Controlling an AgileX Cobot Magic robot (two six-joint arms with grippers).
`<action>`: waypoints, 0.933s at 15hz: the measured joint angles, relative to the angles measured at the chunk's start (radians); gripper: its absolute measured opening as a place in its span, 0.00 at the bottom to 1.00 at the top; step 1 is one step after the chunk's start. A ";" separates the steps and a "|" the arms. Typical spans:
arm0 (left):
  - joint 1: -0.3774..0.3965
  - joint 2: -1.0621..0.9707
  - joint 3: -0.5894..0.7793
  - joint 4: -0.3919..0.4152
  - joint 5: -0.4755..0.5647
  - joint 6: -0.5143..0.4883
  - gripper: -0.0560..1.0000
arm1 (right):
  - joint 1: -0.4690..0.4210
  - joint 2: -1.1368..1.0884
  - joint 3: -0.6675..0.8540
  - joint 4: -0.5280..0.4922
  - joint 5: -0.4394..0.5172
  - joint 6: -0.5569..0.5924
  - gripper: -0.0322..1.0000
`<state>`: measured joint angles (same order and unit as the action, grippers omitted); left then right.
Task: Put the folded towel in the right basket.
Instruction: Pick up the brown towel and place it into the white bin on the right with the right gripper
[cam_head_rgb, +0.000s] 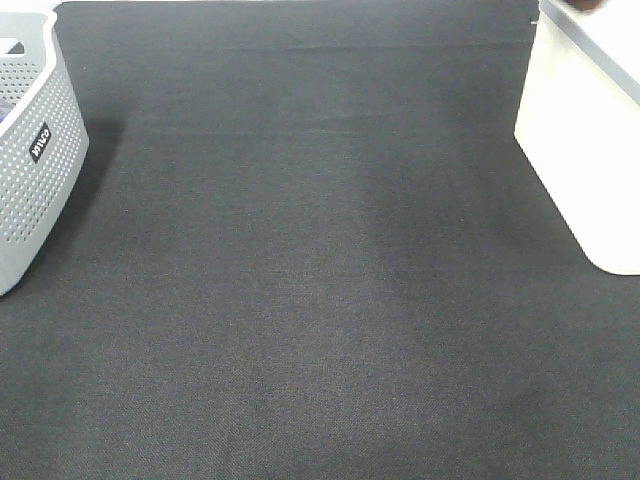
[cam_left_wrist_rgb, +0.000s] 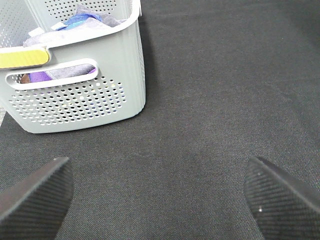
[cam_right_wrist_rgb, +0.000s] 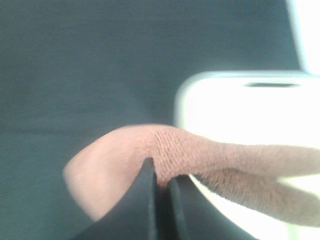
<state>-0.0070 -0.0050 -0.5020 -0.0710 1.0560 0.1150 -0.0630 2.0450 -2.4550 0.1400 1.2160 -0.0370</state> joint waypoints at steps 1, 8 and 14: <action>0.000 0.000 0.000 0.000 0.000 0.000 0.89 | -0.048 -0.004 0.032 0.012 0.000 0.000 0.03; 0.000 0.000 0.000 0.000 0.000 0.000 0.89 | -0.171 -0.005 0.337 0.002 0.004 0.000 0.03; 0.000 0.000 0.000 0.000 0.000 0.000 0.89 | -0.171 0.027 0.375 -0.011 0.005 0.002 0.76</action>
<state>-0.0070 -0.0050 -0.5020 -0.0710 1.0560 0.1150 -0.2340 2.0720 -2.0800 0.1290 1.2210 -0.0350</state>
